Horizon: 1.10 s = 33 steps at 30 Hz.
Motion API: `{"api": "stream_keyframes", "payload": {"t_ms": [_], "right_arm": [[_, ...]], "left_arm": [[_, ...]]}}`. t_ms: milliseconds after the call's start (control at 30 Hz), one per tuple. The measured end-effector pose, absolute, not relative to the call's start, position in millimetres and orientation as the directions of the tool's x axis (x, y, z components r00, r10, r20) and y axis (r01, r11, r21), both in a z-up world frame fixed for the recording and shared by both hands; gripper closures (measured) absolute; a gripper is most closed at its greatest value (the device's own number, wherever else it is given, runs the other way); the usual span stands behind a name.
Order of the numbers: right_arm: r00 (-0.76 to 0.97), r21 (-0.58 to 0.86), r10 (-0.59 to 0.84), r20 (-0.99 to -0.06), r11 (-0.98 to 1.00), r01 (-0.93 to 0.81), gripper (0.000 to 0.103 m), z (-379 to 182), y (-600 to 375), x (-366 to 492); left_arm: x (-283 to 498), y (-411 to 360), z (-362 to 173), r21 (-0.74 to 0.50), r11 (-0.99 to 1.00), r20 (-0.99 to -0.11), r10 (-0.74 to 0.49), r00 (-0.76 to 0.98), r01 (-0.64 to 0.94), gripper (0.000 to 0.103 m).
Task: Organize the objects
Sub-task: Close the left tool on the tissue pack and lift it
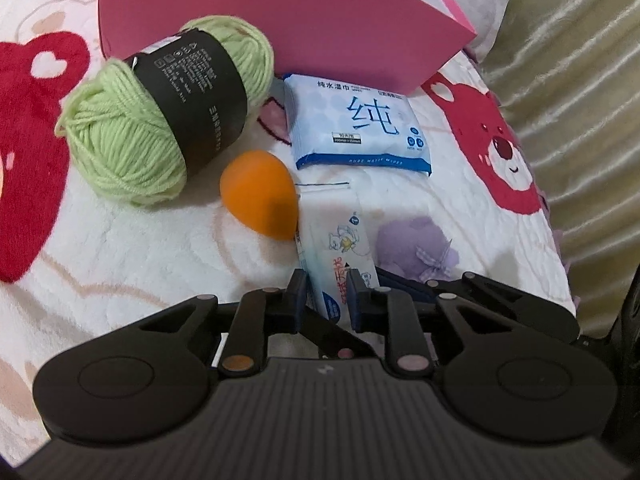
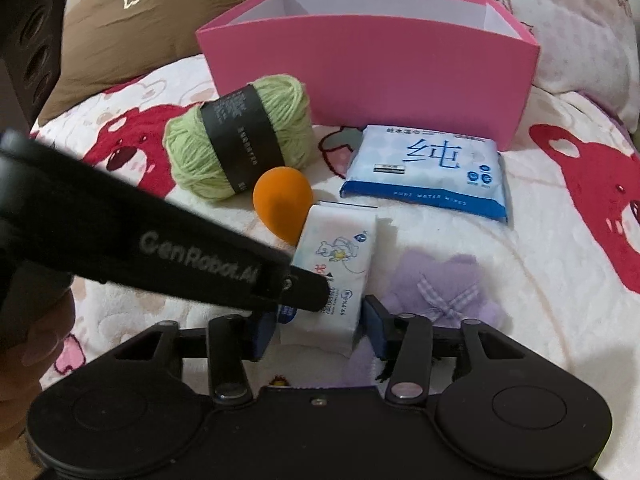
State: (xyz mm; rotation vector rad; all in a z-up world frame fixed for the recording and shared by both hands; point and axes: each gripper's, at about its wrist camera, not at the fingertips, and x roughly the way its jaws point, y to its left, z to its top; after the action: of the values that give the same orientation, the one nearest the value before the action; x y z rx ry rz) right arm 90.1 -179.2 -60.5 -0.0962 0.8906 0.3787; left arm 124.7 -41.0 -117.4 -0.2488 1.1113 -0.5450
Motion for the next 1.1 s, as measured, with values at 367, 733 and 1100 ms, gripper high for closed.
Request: {"api": "stream_keyframes", "payload": {"t_ms": [367,733,1100], "right_arm": [[0.604,0.026,0.255,-0.755,0.932,-0.361,0.055,-49,-181,78],[0.628,0.005,0.264,-0.732,0.924,-0.383,0.055,-27,-181,59],[0.655,0.038,0.324,-0.683,0.911,-0.41,0.055,0,-185,49]], "left_arm": [[115,-42,-107,-0.469,0.807,-0.741,-0.58,0.337,0.358,0.083],[89,-39,-83,-0.453,0.809,-0.716,-0.581,0.387,0.375,0.082],[75,-32,-45,-0.414,0.823,-0.703,-0.56,0.438,0.388,0.082]]}}
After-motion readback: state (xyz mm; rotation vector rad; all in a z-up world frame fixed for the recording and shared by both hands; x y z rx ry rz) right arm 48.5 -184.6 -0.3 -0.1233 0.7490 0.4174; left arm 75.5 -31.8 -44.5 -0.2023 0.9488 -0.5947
